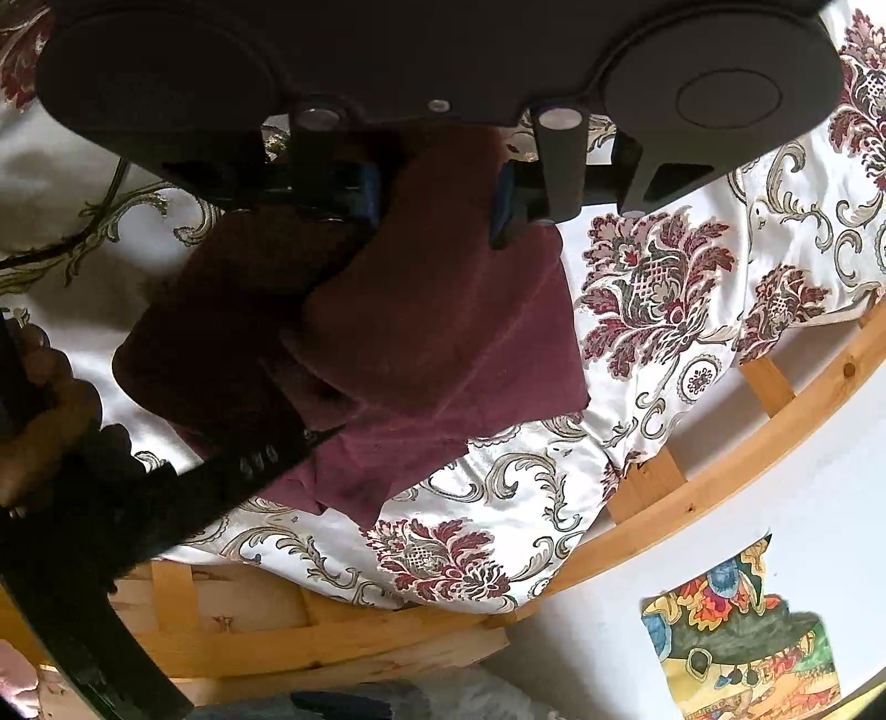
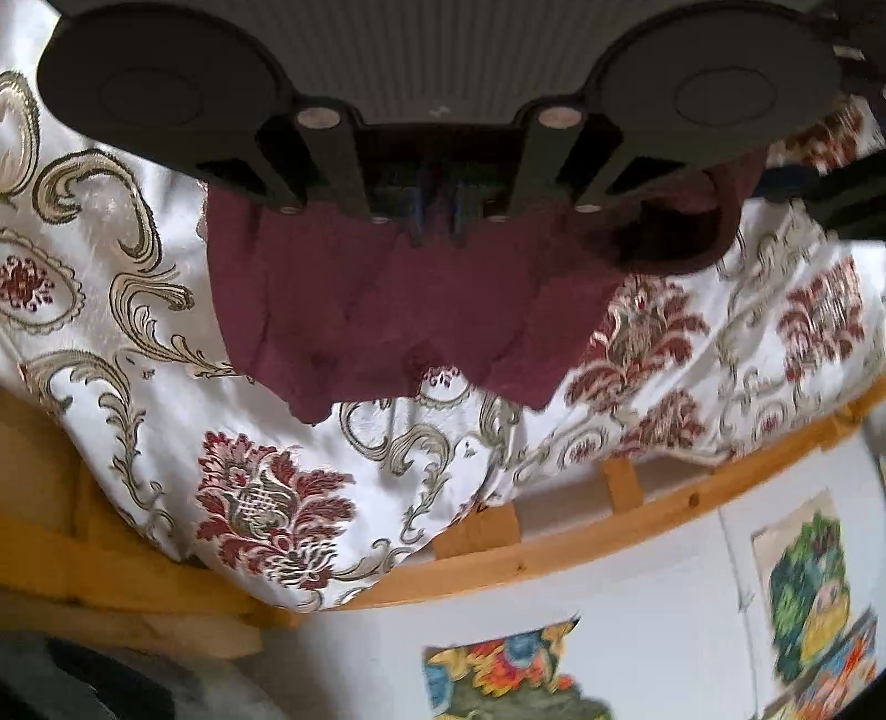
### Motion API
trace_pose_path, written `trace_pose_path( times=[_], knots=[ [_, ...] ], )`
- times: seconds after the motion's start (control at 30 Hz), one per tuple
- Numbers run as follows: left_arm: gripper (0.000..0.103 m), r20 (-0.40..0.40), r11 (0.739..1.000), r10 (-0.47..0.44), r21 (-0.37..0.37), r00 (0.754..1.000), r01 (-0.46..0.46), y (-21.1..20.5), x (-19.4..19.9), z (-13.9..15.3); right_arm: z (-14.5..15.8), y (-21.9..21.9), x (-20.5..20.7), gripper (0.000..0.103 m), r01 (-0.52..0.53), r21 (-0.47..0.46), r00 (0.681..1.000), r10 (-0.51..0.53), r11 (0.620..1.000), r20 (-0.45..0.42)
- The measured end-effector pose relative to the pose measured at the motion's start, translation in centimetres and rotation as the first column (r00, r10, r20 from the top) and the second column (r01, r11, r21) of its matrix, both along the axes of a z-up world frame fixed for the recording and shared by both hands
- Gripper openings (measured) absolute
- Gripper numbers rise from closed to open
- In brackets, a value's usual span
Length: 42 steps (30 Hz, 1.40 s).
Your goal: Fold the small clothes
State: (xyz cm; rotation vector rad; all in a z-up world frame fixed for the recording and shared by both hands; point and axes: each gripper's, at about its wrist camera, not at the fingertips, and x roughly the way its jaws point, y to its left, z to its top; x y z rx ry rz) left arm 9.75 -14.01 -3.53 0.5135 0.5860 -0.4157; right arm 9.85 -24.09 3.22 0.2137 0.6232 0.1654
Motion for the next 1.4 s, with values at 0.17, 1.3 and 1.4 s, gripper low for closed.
trace_pose_path(
  times=[0.17, 1.3, 1.4],
  knots=[
    [0.039, 0.002, 1.000, 0.001, 0.004, 1.000, -0.001, 0.1, -0.1, -0.1, -0.4, -0.8, 1.3, 0.054, 0.026, 0.046, 1.000, -0.026, 0.999, 0.006],
    [0.023, 0.103, 0.980, -0.197, -0.001, 0.975, 0.198, -5.0, -2.4, -0.1, 1.9, -4.0, 0.6, 0.010, 0.130, -0.159, 0.976, -0.098, 0.979, 0.194],
    [0.024, 0.099, 0.978, -0.207, 0.008, 0.973, 0.207, -5.2, -2.8, -0.5, 1.1, -4.5, 0.4, 0.010, 0.137, -0.163, 0.983, -0.114, 0.977, 0.143]
  ],
)
